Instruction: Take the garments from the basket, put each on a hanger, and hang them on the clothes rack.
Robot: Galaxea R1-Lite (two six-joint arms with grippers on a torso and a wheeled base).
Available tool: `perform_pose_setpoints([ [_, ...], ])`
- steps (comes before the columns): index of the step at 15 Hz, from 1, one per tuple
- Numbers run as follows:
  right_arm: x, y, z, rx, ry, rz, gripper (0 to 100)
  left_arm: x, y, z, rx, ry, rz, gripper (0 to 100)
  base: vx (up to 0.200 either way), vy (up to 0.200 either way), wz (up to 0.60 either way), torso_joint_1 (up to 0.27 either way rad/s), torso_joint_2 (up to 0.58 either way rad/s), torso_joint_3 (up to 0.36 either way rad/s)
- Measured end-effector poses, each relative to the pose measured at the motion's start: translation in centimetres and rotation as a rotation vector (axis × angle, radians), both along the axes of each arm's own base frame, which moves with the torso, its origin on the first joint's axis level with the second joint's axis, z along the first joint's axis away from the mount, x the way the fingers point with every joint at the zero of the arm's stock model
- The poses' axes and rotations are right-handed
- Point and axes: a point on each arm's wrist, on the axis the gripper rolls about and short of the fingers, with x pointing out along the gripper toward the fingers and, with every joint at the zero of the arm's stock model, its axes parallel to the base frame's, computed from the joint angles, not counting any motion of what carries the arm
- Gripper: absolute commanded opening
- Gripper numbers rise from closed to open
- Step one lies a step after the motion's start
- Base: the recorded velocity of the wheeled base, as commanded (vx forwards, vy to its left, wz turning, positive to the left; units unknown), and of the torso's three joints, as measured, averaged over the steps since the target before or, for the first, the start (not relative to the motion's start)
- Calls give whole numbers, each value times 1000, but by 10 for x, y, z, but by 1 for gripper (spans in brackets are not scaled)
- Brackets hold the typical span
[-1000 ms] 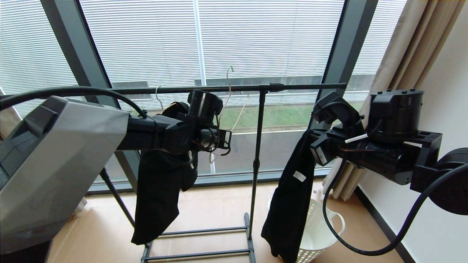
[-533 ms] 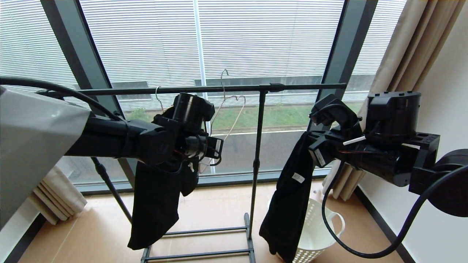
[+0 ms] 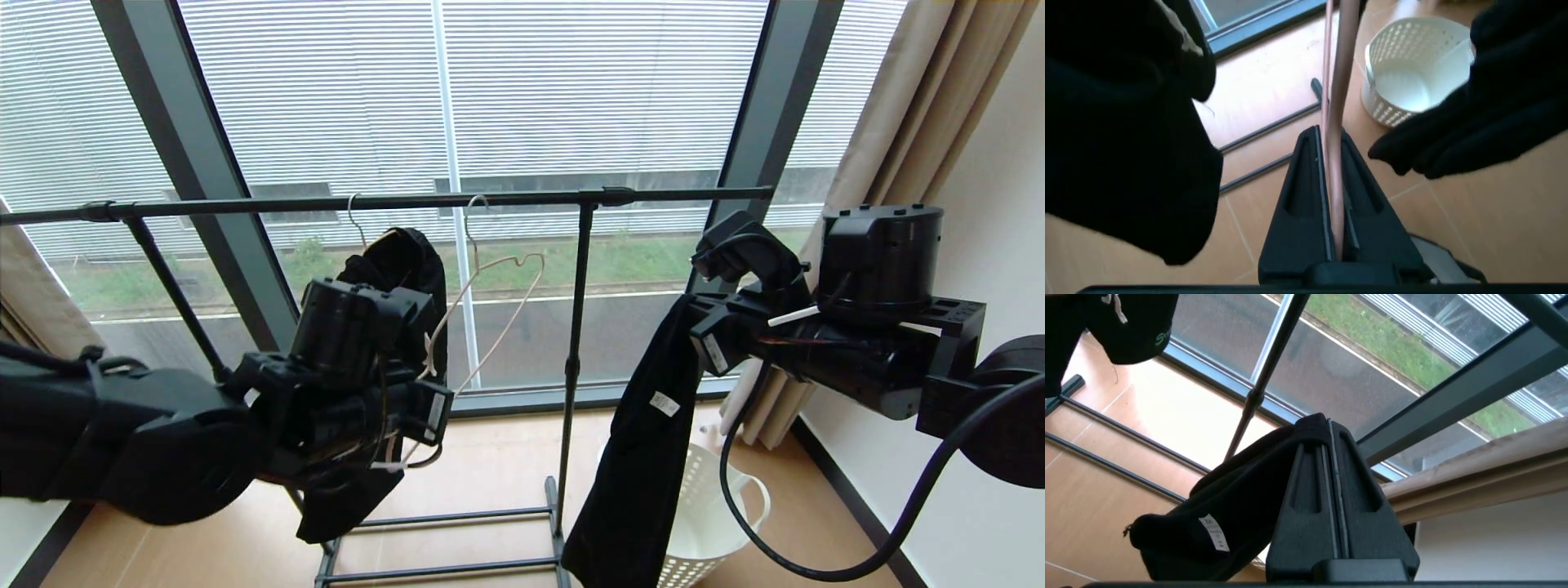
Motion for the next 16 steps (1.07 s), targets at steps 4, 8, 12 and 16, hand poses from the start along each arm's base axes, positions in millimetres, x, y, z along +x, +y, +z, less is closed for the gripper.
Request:
perform_pose_setpoints([
  [4,1,0,-1,-7,-2,-21,0,-61,34,-28,-29,-34,-72,0,0,0,0,0,0,0],
  [8,7,2,1,-26,-22,-101,0,-103,53,-39,-69,-58,-218,0,0,0,0,0,0,0],
  [12,13,7,1,-19,-73,-162,0,-121,55,-44,-96,-26,-323,0,0,0,0,0,0,0],
  [16,11,17,-4,-24,-66,-136,0,-126,51,-42,-135,-34,-399,0,0,0,0,0,0,0],
])
